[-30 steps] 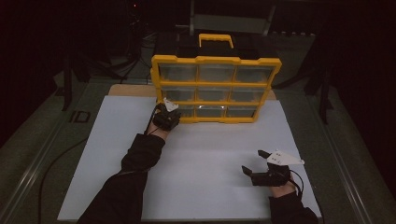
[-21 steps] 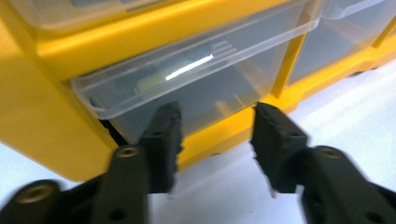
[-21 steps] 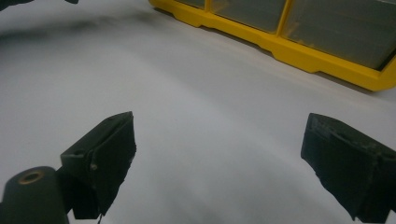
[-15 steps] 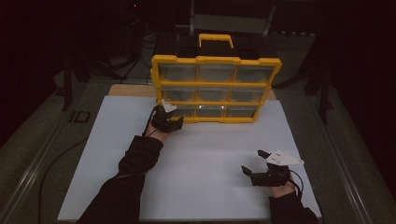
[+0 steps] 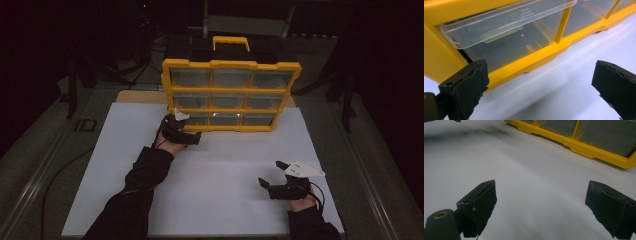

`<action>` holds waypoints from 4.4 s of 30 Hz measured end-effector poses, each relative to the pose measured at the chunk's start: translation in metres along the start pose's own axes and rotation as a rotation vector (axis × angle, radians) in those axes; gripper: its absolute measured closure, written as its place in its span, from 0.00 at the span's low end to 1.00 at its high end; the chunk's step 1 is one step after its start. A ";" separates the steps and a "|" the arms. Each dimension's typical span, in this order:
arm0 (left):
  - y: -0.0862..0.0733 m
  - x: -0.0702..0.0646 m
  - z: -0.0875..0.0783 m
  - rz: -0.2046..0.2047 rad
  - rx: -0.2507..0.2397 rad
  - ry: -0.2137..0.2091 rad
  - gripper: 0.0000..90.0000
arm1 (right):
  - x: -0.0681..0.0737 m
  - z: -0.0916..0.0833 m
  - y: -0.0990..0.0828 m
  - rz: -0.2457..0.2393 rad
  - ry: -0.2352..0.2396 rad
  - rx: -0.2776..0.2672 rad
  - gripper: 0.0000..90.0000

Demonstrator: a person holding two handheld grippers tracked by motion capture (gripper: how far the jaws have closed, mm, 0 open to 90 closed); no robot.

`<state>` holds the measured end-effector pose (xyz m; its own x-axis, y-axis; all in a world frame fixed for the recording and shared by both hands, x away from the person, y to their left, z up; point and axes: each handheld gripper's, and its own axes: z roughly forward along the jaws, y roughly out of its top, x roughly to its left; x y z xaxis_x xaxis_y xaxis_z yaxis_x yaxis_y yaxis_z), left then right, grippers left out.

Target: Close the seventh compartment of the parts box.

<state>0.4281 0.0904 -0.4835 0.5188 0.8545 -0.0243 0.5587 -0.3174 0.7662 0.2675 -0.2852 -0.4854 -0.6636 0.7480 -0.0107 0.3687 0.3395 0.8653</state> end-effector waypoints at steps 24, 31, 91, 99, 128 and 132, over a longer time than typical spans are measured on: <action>0.001 0.000 -0.015 0.034 -0.009 -0.023 0.00 | 0.000 0.003 0.000 0.000 0.006 0.002 0.11; 0.002 0.000 -0.026 0.034 -0.028 -0.036 0.00 | 0.002 0.003 0.001 -0.004 0.010 0.003 0.11; -0.057 0.022 -0.140 0.031 -0.143 -0.079 0.00 | 0.006 0.005 0.005 -0.016 0.016 0.000 0.11; -0.067 0.023 -0.153 0.027 -0.163 -0.079 0.00 | 0.007 0.006 0.005 -0.019 0.018 0.001 0.11; -0.126 0.018 -0.171 -0.033 -0.174 -0.098 0.00 | 0.008 0.008 0.006 -0.025 0.020 0.006 0.11; -0.134 0.016 -0.170 -0.029 -0.168 -0.097 0.00 | 0.008 0.008 0.006 -0.023 0.020 0.007 0.11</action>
<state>0.2516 0.2161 -0.4777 0.5688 0.8160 -0.1035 0.4625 -0.2132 0.8606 0.2691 -0.2725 -0.4843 -0.6850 0.7283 -0.0201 0.3578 0.3603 0.8615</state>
